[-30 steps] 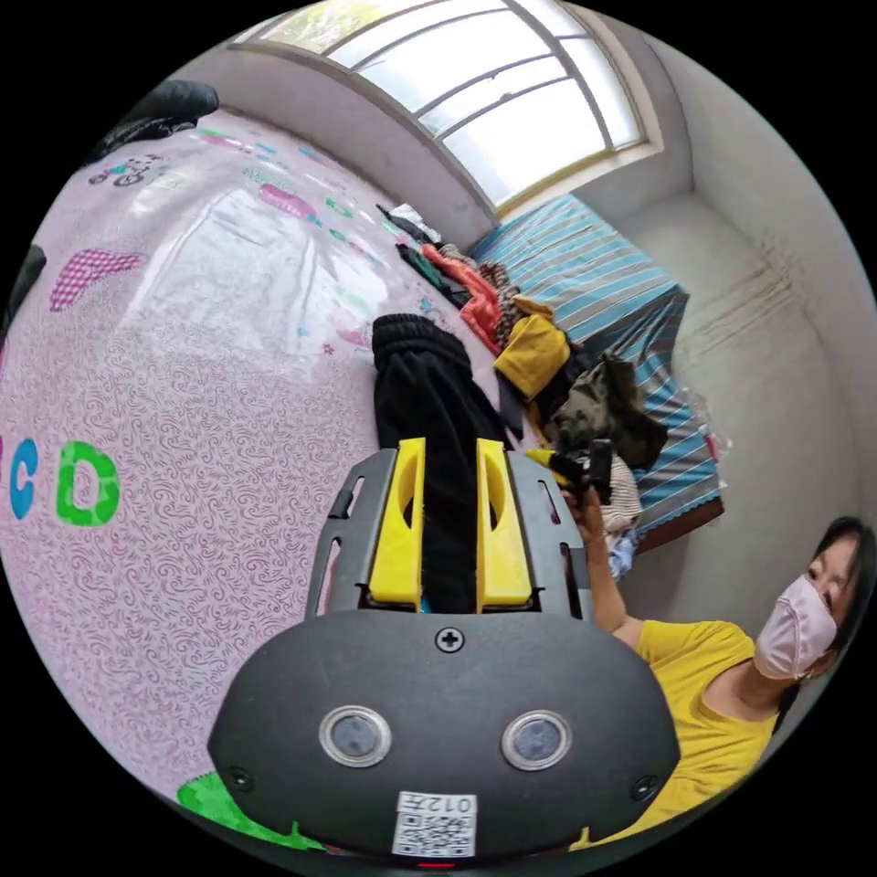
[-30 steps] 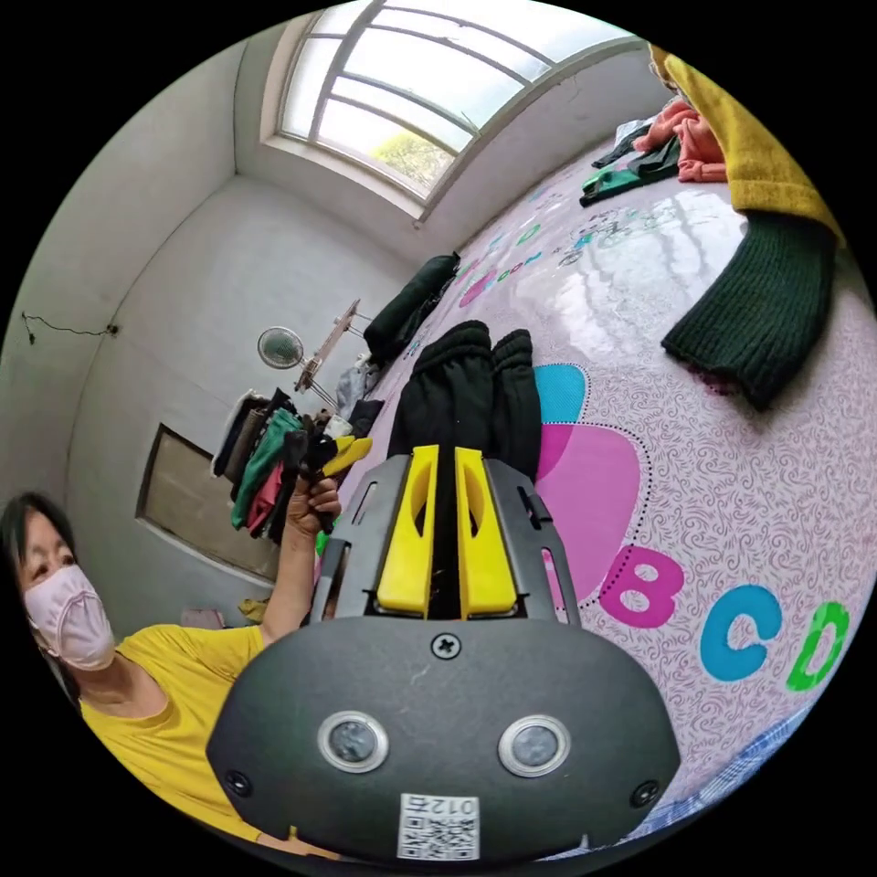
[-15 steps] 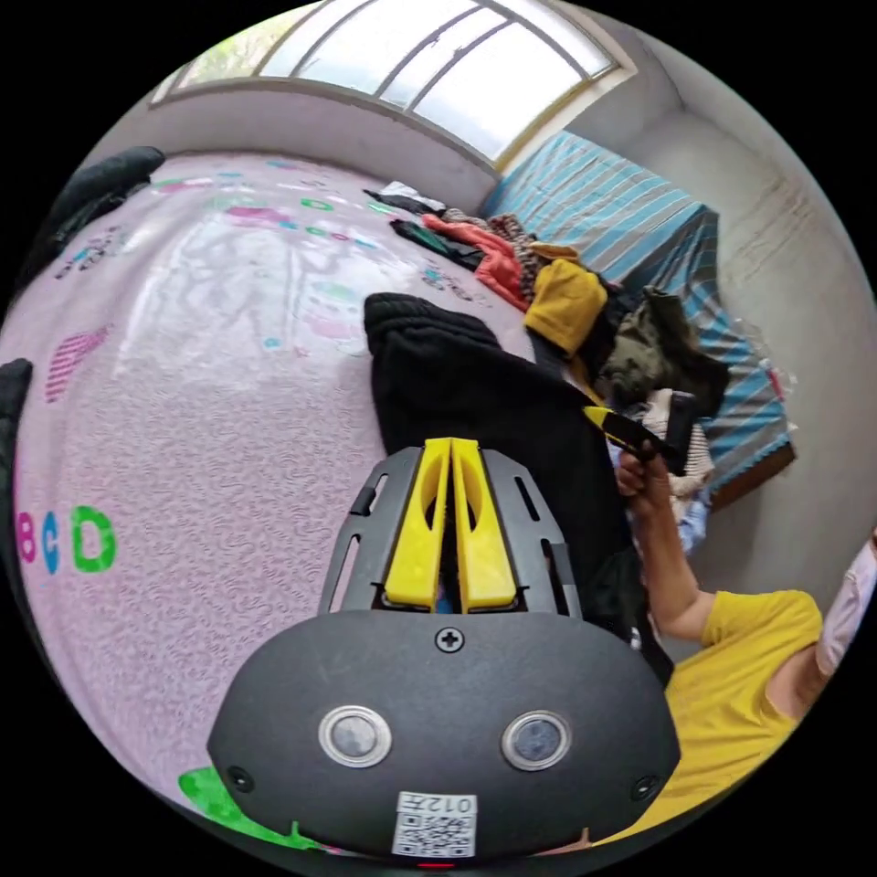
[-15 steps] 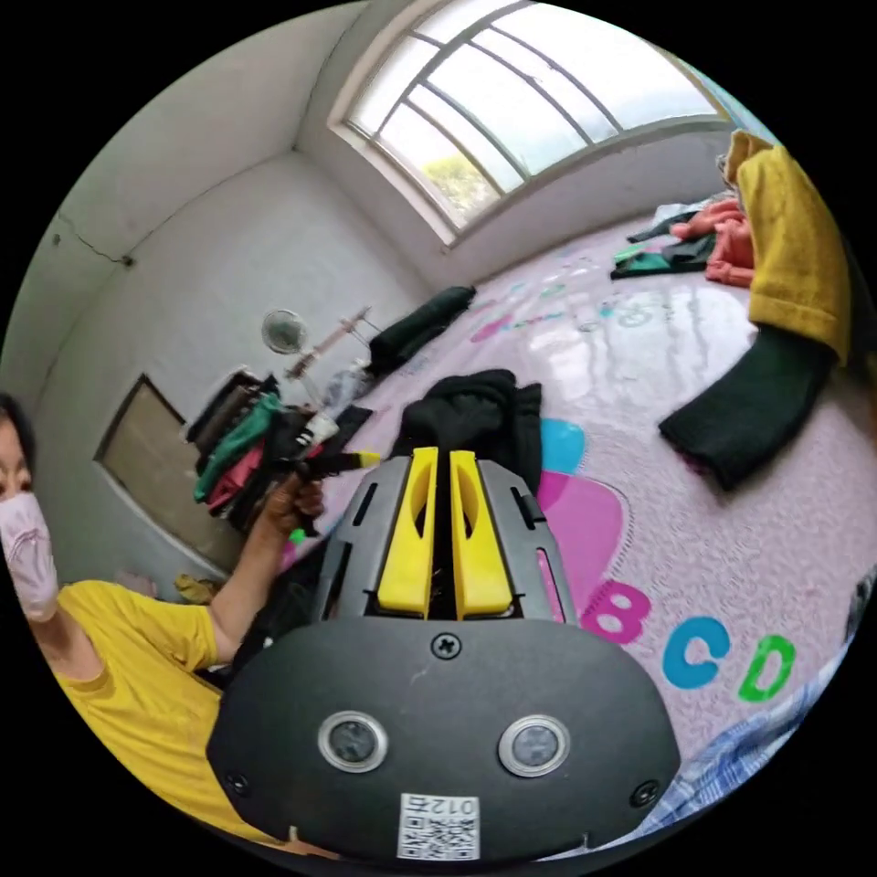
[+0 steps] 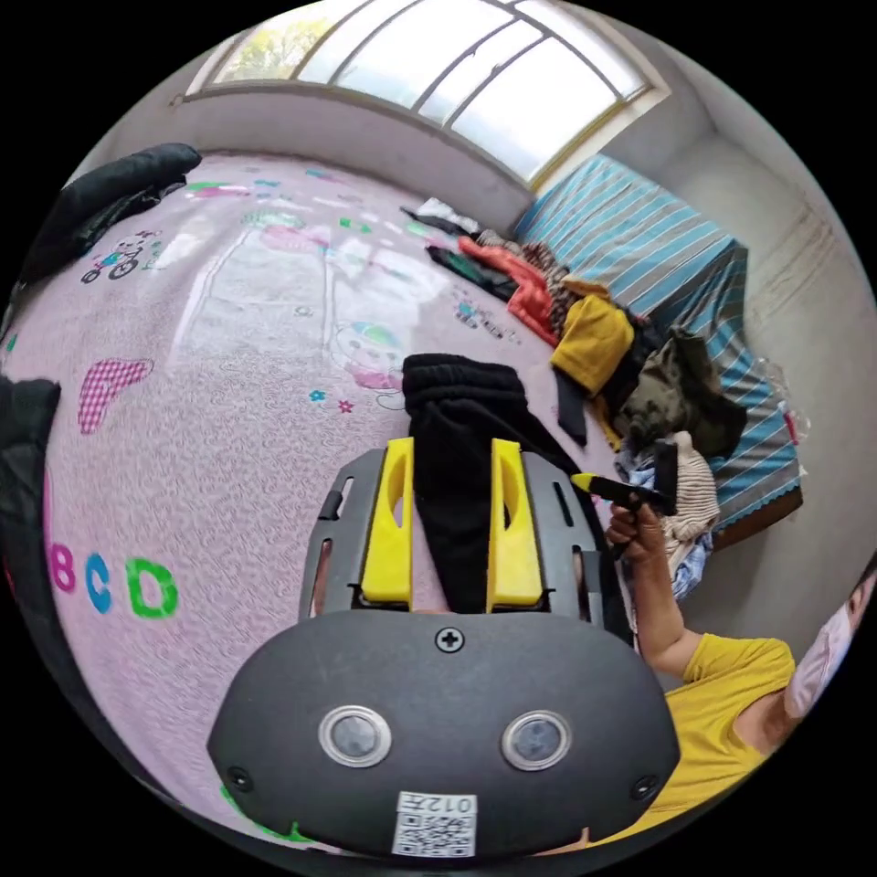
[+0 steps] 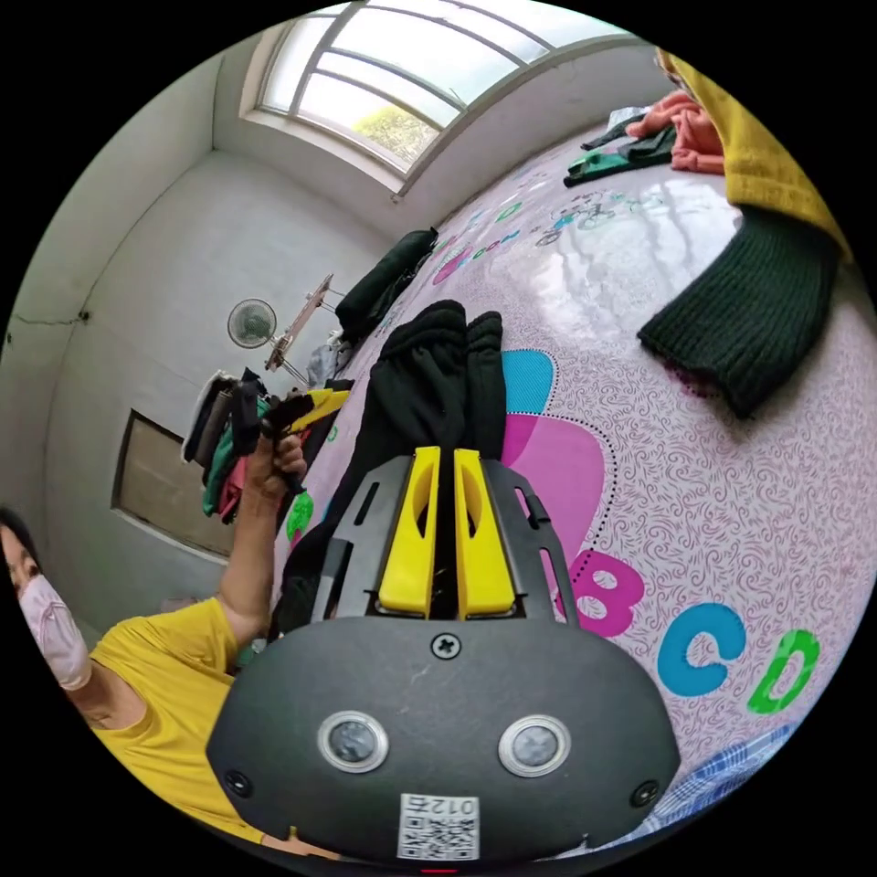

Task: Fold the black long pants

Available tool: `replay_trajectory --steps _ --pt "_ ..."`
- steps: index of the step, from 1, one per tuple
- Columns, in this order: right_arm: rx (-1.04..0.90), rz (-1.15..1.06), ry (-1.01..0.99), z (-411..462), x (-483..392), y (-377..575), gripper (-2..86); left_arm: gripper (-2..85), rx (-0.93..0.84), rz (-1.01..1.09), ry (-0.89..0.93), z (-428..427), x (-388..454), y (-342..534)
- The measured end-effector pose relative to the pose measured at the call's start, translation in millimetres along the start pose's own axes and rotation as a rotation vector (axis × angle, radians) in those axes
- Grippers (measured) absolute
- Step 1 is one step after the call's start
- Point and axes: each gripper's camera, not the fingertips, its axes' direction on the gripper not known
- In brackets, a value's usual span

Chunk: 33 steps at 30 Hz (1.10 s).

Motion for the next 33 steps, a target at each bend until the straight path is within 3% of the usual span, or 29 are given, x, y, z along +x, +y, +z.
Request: replay_trajectory --steps 2,5,9,13,15,17,20,24,27,30,32,33 --pt "-0.015 -0.02 0.036 1 -4 -3 2.5 12.8 -0.198 0.021 -0.065 38 7 -42" --pt "-0.007 0.015 -0.032 -3 11 -5 2.5 12.2 -0.254 0.074 -0.017 62 27 -72" --pt "-0.004 0.065 -0.097 -5 27 -7 2.4 11.4 -0.316 0.082 -0.141 74 62 -88" --pt "-0.019 0.077 -0.113 -3 32 -11 2.4 11.1 -0.121 0.259 -0.405 41 140 -106" --pt "-0.023 0.083 -0.121 -2 33 -11 2.5 10.9 -0.063 0.417 -0.415 45 181 -118" --pt "-0.022 0.09 -0.135 -2 35 -12 2.5 12.1 -0.196 0.619 -0.406 86 226 -140" --pt "-0.021 0.095 -0.15 -1 36 -11 2.4 14.2 -0.386 0.74 -0.51 143 260 -162" --pt "-0.022 0.082 -0.139 0 31 -11 2.2 13.0 -0.49 0.766 -0.436 175 280 -181" --pt "-0.035 -0.015 0.019 -2 5 -13 1.8 6.0 -0.614 0.762 -0.477 201 288 -186" --pt "-0.012 -0.119 0.236 -4 -30 -11 1.5 2.0 -0.513 0.791 -0.496 200 312 -191" --pt "-0.036 -0.178 0.335 2 -50 -10 1.7 1.4 -0.324 0.767 -0.282 183 328 -199" --pt "-0.05 -0.178 0.335 5 -51 -10 1.8 1.5 -0.308 0.741 -0.277 183 328 -203"
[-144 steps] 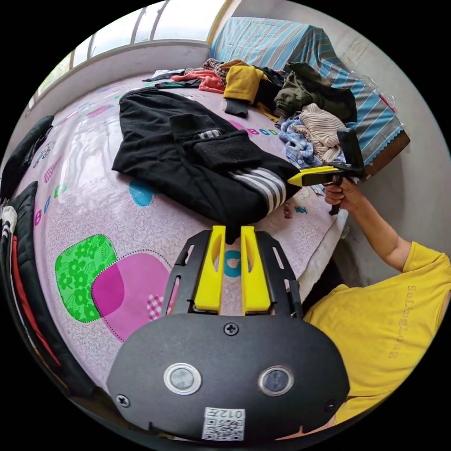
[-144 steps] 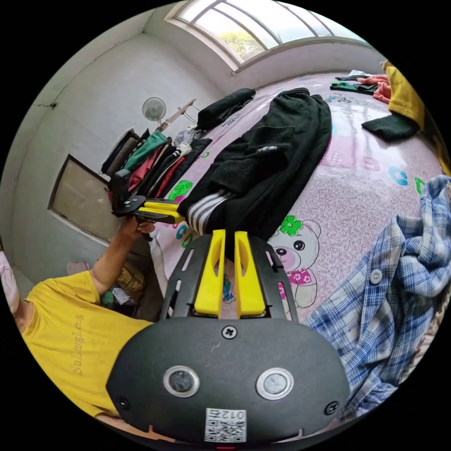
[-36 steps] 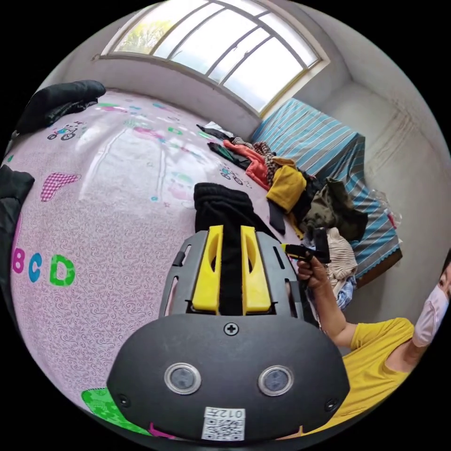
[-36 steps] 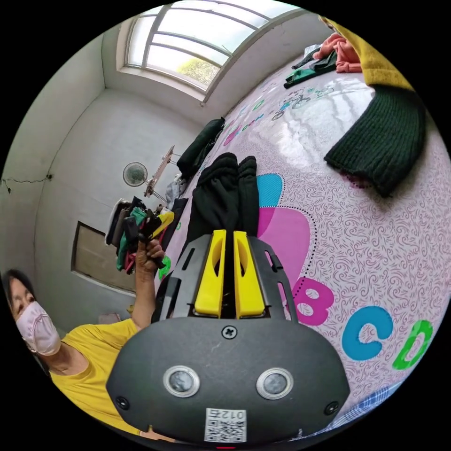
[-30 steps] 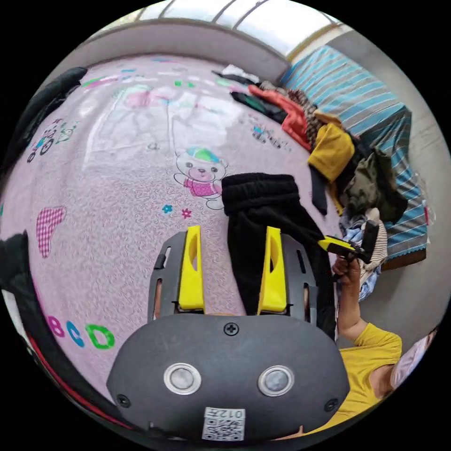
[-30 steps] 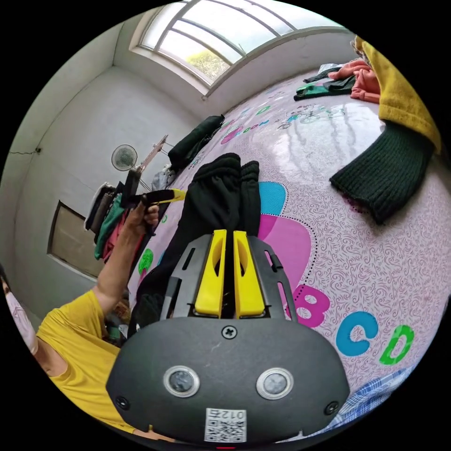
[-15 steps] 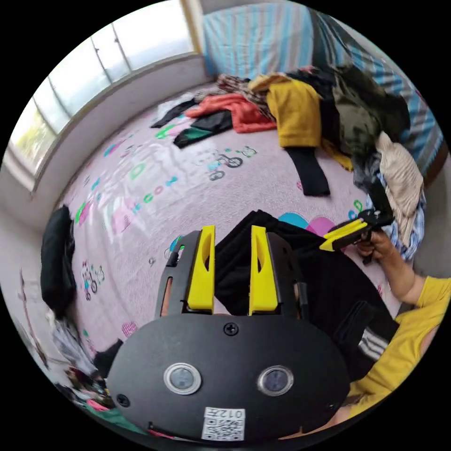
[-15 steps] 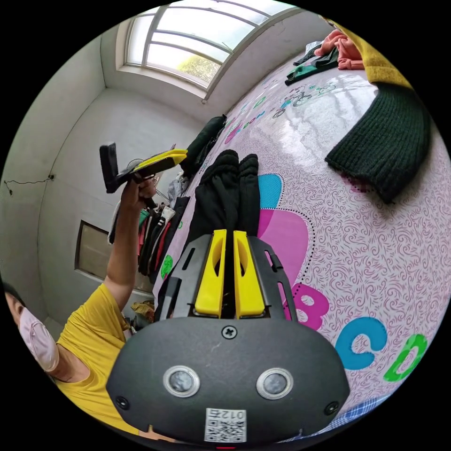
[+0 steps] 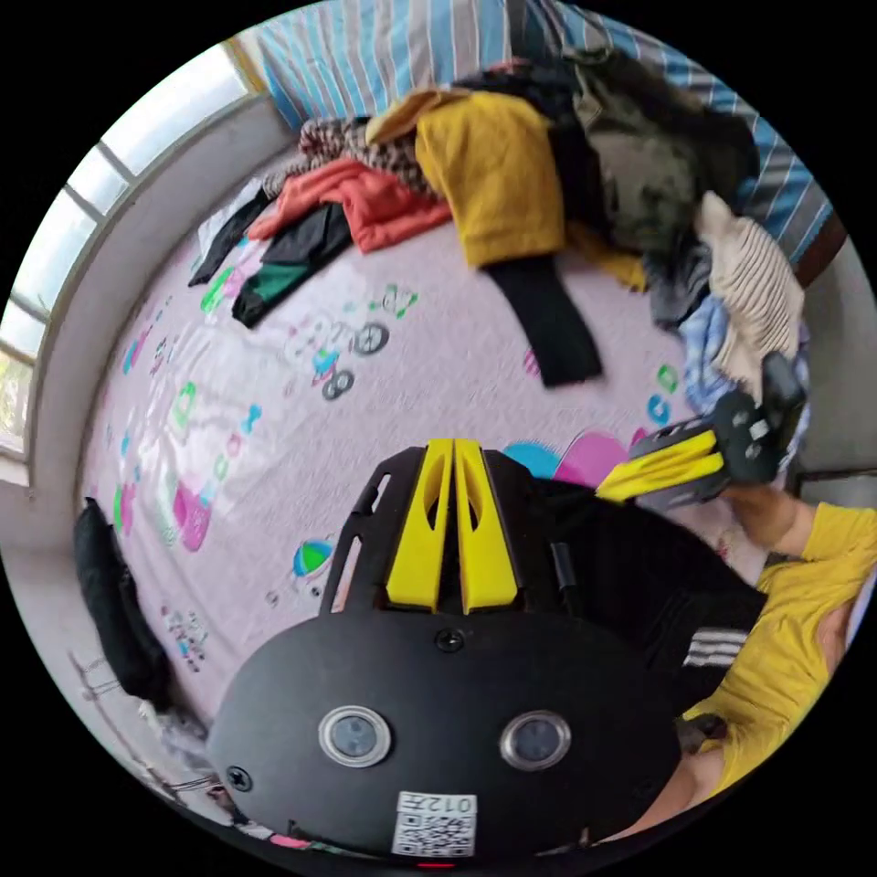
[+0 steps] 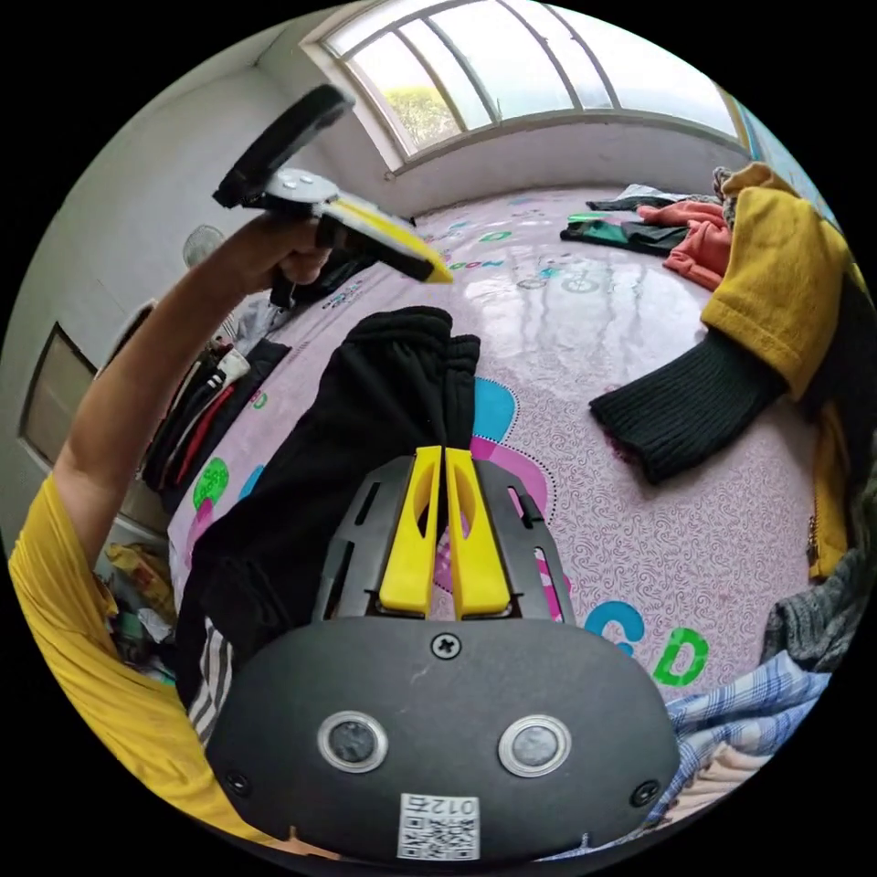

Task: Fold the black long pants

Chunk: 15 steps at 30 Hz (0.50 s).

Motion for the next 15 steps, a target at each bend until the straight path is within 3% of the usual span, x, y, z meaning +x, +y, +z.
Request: replay_trajectory --steps 4,8,11,15 --pt "0.07 0.088 -0.034 -6 14 8 4.7 4.2 -0.185 -0.031 -0.12 24 2 -13" --pt "0.326 0.076 -0.166 -31 7 21 6.3 10.1 -0.262 -0.038 0.005 53 0 -16" --pt "0.195 0.104 -0.265 -1 7 13 6.9 9.6 -0.288 -0.054 0.035 74 2 -18" --pt "0.043 0.083 -0.247 25 -9 2 5.7 5.3 -0.294 -0.031 -0.028 87 16 -23"
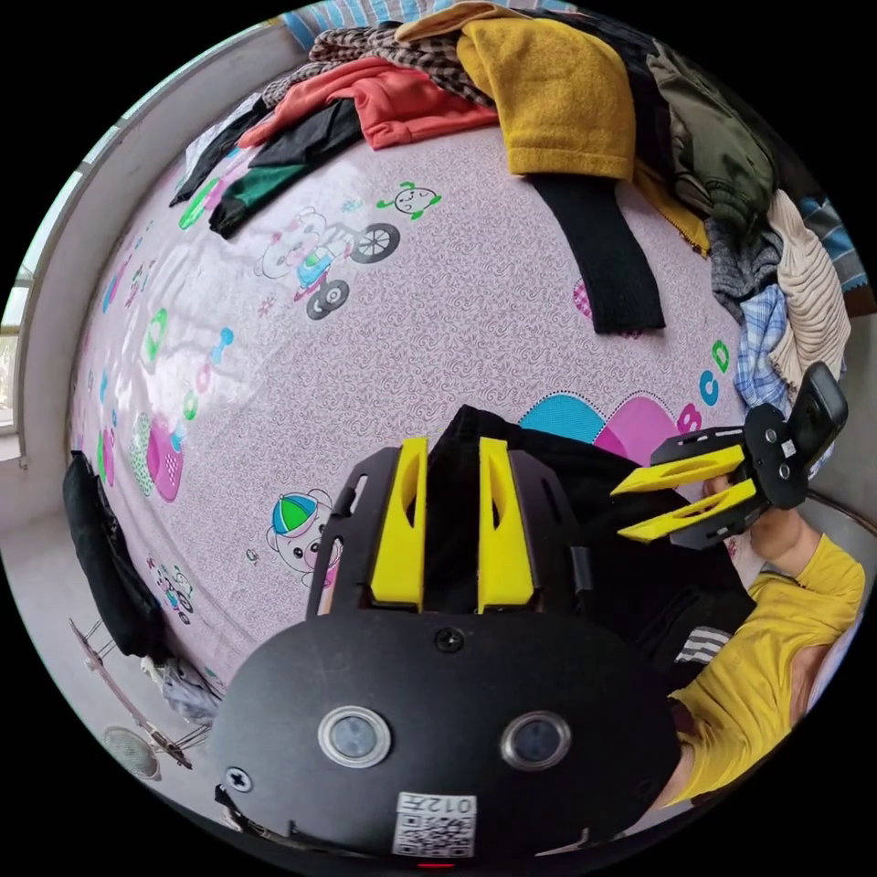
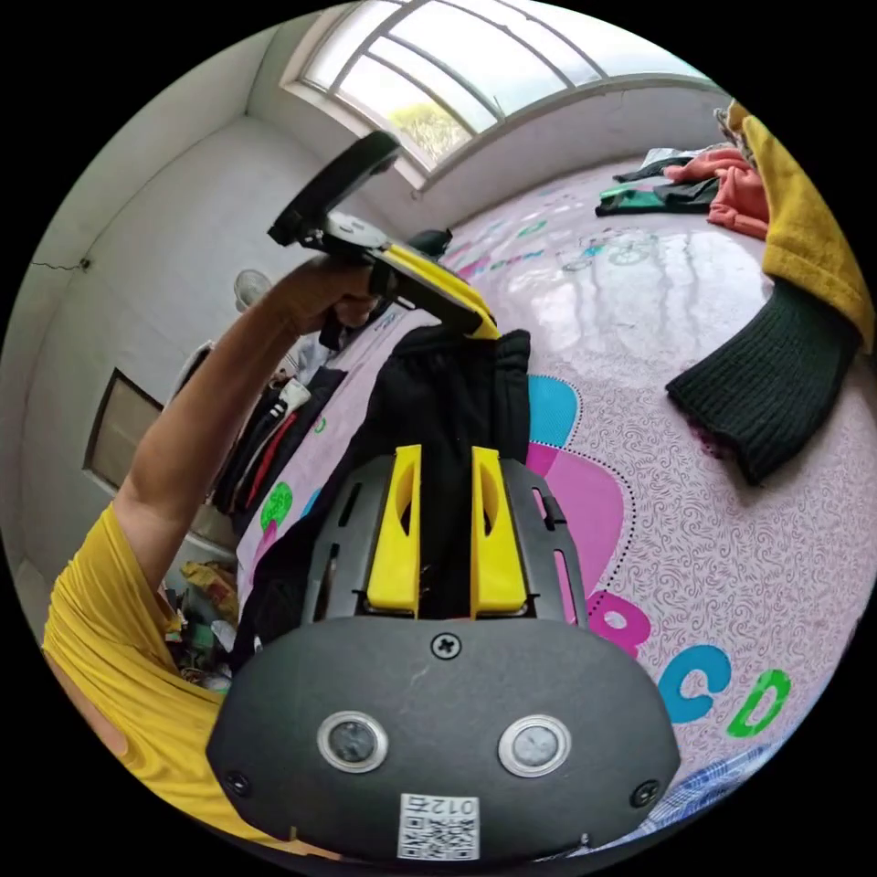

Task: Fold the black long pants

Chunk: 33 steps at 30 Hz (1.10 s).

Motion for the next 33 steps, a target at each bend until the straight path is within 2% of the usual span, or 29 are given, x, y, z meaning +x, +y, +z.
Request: replay_trajectory --steps 2,6,9,11,13,15,18,20,22,24,26,28,30,32,33 --pt "0.083 -0.032 0.096 -13 -13 5 3.6 2.6 0.066 -0.032 -0.009 -12 6 -1" --pt "0.179 -0.037 0.127 -35 -21 11 2.0 1.1 0.151 -0.054 -0.02 -26 17 -1" --pt "0.121 0.035 0.18 -25 -12 11 1.5 0.7 0.17 -0.082 -0.063 -10 26 -7" --pt "-0.02 0.049 0.202 -5 -13 3 1.3 0.5 0.183 -0.139 -0.049 16 29 -12" --pt "-0.011 0.042 0.229 -5 -19 4 1.3 0.4 0.106 -0.188 -0.074 42 33 -18" --pt "-0.01 0.056 0.209 -6 -17 5 1.4 0.4 0.076 -0.228 -0.177 55 40 -17" --pt "0.094 0.072 0.16 -25 -14 15 1.9 0.4 0.257 -0.263 -0.208 31 50 9" --pt "0.287 0.034 0.226 -55 -32 26 2.3 0.6 0.427 -0.312 -0.19 -2 55 47" --pt "0.352 -0.038 0.209 -63 -48 32 2.4 0.9 0.481 -0.265 -0.142 -12 63 71" --pt "0.301 -0.066 0.188 -50 -55 30 2.7 1.3 0.385 -0.219 -0.135 -1 70 79" --pt "0.153 -0.11 0.109 -23 -62 23 2.7 1.7 0.209 -0.141 -0.17 29 84 80" --pt "0.113 -0.202 0.038 -16 -77 23 2.0 1.6 0.167 -0.102 -0.199 50 96 81" --pt "0.036 -0.227 0.069 -5 -86 21 1.4 1.3 0.163 -0.103 -0.227 68 102 78" --pt "-0.101 -0.169 0.271 21 -82 19 0.9 0.7 0.135 -0.125 -0.216 90 108 67" --pt "-0.111 -0.16 0.286 23 -83 19 0.8 0.6 0.13 -0.139 -0.221 94 110 64"
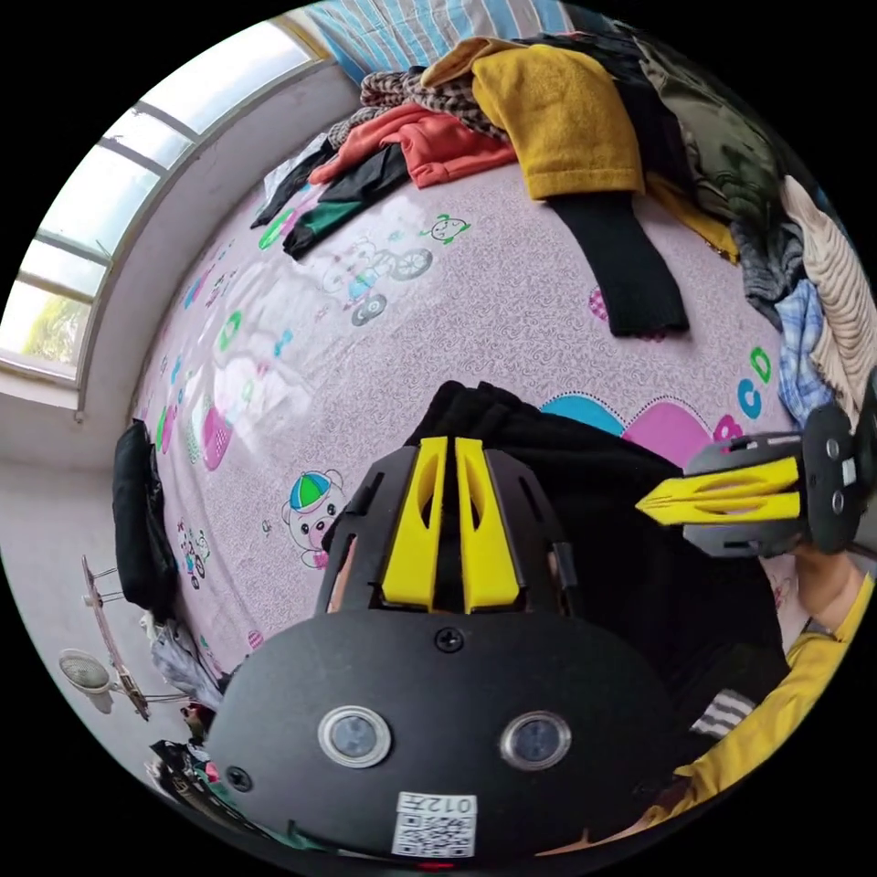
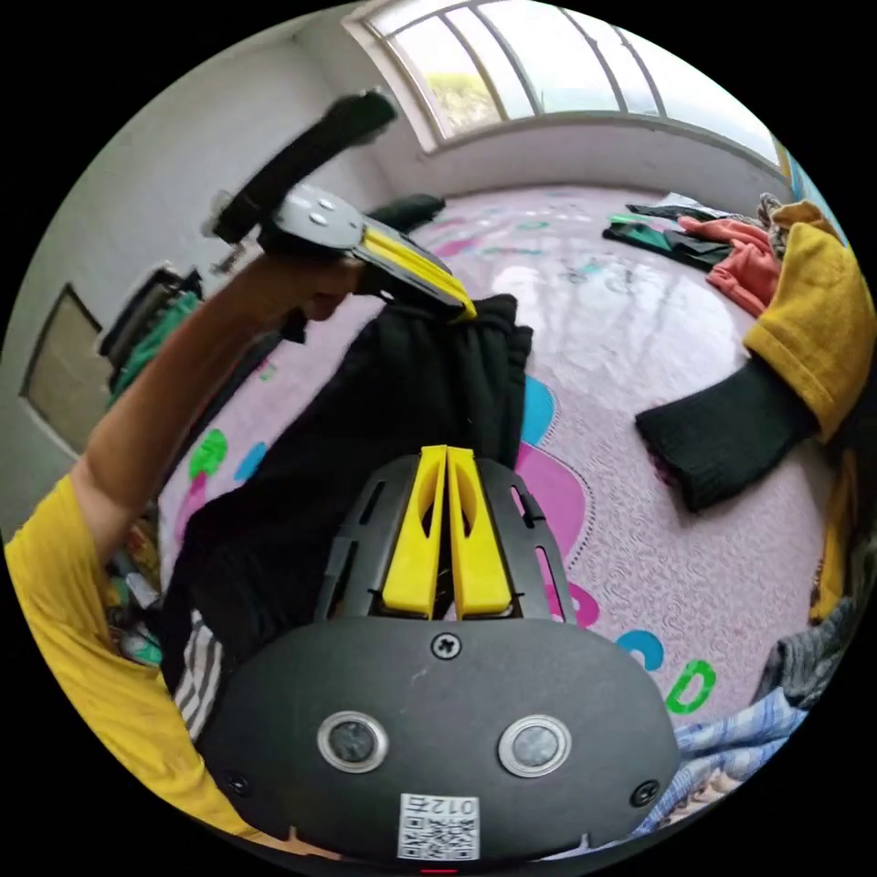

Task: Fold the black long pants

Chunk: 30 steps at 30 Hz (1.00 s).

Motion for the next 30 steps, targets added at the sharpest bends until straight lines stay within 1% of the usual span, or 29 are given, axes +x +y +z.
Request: replay_trajectory --steps 2,3,5,7,8,9,11,12,13,14,16,18,20,23,24,25,27,30 --pt "-0.014 -0.047 0.104 6 -20 0 0.4 0.3 -0.03 -0.062 -0.121 12 18 -5" --pt "-0.023 -0.064 0.134 9 -26 0 0.3 0.3 -0.041 -0.058 -0.173 15 25 -6" --pt "-0.028 -0.136 0.236 15 -47 2 0.1 0.1 -0.079 -0.006 -0.487 31 59 -5" --pt "-0.016 -0.131 0.213 12 -46 4 0.1 0.0 -0.05 0.031 -0.666 31 76 8" --pt "0.005 -0.105 0.155 4 -39 6 0.1 -0.1 0.021 -0.013 -0.634 17 74 23" --pt "0.031 -0.094 0.121 -3 -35 7 0.1 -0.1 0.054 -0.049 -0.586 7 69 32" --pt "0.203 -0.11 0.019 -39 -28 18 0.3 -0.1 0.176 -0.213 -0.355 -33 38 87" --pt "0.238 -0.123 -0.021 -47 -27 21 0.3 -0.1 0.208 -0.239 -0.284 -41 31 105" --pt "0.277 -0.16 -0.135 -56 -26 24 0.4 -0.1 0.268 -0.263 -0.144 -53 19 142" --pt "0.258 -0.182 -0.247 -56 -23 23 0.5 -0.1 0.319 -0.272 -0.034 -57 13 180" --pt "0.171 -0.193 -0.326 -44 -23 18 0.5 -0.1 0.305 -0.29 0.049 -49 11 229" --pt "0.074 -0.199 -0.257 -31 -29 15 0.4 -0.1 0.221 -0.3 0.046 -31 18 266" --pt "-0.054 -0.225 -0.132 -19 -39 12 0.2 -0.1 0.111 -0.309 0.054 -3 27 299" --pt "-0.156 -0.228 -0.054 -6 -41 13 0.0 -0.1 0.033 -0.274 0.15 32 34 317" --pt "-0.176 -0.218 -0.043 -4 -40 13 0.0 -0.1 0.009 -0.264 0.153 39 35 318" --pt "-0.207 -0.198 -0.033 2 -36 14 -0.1 -0.1 0.041 -0.256 0.145 45 36 322" --pt "-0.206 -0.168 -0.045 3 -31 14 -0.1 -0.1 0.032 -0.257 0.14 51 33 327" --pt "-0.192 -0.178 -0.035 3 -33 15 0.0 -0.1 0.006 -0.204 0.074 57 38 334"
